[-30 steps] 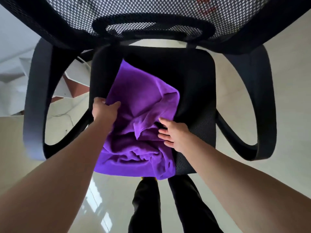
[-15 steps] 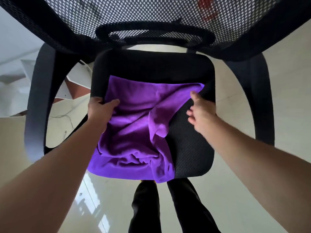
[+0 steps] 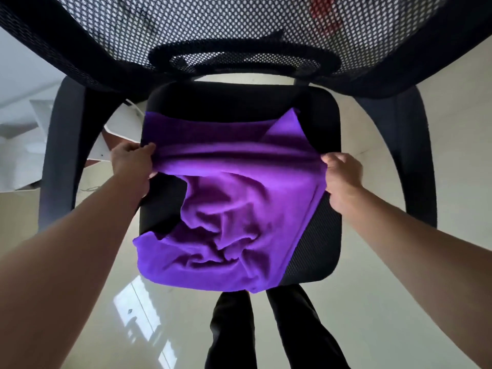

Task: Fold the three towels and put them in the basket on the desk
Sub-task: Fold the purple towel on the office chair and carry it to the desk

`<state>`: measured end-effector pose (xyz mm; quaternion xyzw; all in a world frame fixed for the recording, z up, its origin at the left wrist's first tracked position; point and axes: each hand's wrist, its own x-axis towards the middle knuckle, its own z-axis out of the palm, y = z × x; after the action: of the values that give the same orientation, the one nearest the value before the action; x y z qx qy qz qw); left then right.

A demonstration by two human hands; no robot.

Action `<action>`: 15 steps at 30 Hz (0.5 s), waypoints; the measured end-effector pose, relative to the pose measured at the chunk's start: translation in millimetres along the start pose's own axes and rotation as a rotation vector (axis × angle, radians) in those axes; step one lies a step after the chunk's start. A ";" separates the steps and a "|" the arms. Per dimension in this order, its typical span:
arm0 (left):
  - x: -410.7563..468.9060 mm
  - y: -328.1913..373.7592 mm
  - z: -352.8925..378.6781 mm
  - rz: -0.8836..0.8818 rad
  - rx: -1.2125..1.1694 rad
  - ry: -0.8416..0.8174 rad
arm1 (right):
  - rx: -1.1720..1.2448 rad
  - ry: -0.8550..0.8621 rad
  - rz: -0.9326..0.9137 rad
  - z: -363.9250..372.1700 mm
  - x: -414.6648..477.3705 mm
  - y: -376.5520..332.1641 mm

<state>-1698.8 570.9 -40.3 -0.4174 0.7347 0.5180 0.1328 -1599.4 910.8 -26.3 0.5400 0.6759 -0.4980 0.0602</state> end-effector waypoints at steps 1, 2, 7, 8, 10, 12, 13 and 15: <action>-5.2 -0.6 2.5 0.001 -0.014 0.007 | 0.020 -0.017 0.010 -3.4 1.0 3.8; -11.5 -3.4 4.3 -0.005 -0.018 -0.001 | 0.039 -0.048 0.049 -5.9 -1.4 9.5; -60.3 -56.9 -22.6 0.055 0.311 -0.037 | -0.082 -0.221 0.125 -12.0 -51.8 73.4; -71.1 -69.8 -31.8 0.082 0.440 -0.070 | -0.130 -0.240 0.110 -12.6 -63.5 86.0; -90.9 -93.8 -47.5 0.130 0.646 -0.157 | -0.185 -0.317 0.123 -10.9 -79.6 110.1; -106.2 -113.1 -58.6 0.157 0.801 -0.253 | -0.184 -0.395 0.156 -5.4 -86.4 121.8; -110.1 -124.0 -65.2 0.155 0.851 -0.309 | -0.159 -0.397 0.159 -3.1 -89.1 123.6; -113.7 -141.7 -74.7 0.131 0.965 -0.428 | -0.149 -0.308 0.100 -3.5 -86.1 115.1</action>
<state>-1504.6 543.5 -29.1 -0.1470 0.8706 0.2016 0.4240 -1471.6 846.6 -41.2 0.4842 0.6660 -0.5199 0.2274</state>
